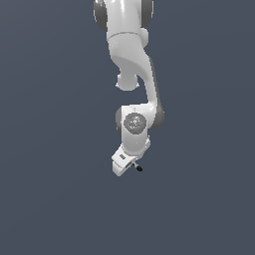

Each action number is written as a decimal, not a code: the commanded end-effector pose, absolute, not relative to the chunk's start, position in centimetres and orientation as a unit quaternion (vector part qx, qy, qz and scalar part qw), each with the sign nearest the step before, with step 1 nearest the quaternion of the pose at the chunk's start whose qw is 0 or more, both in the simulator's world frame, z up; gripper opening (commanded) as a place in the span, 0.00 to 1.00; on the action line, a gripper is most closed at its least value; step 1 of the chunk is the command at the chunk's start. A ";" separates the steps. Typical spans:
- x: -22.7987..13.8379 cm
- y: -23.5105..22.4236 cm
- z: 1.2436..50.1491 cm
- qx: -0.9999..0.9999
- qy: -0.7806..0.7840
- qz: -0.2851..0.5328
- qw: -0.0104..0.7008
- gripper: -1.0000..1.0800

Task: Pick up the object and move it to a goal position.

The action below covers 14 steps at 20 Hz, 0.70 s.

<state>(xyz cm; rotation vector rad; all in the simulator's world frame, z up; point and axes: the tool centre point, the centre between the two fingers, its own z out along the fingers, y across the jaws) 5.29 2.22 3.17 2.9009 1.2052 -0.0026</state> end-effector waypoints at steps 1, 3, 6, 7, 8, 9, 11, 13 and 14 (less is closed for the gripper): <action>4.6 3.9 4.4 0.923 0.384 0.000 0.000 0.00; 3.9 5.5 5.5 0.923 0.384 0.000 0.001 0.00; 2.6 8.3 7.6 0.923 0.384 0.000 0.001 0.00; 2.1 9.3 8.3 0.923 0.384 0.000 0.001 0.00; 1.7 10.3 9.0 0.923 0.384 0.000 0.001 0.00; 1.3 11.3 9.7 0.923 0.384 0.000 0.001 0.00; 0.4 13.2 11.1 0.923 0.384 0.000 0.001 0.00; -0.4 15.1 12.5 0.923 0.385 0.000 0.001 0.00; -0.8 16.1 13.1 0.923 0.385 0.000 0.001 0.00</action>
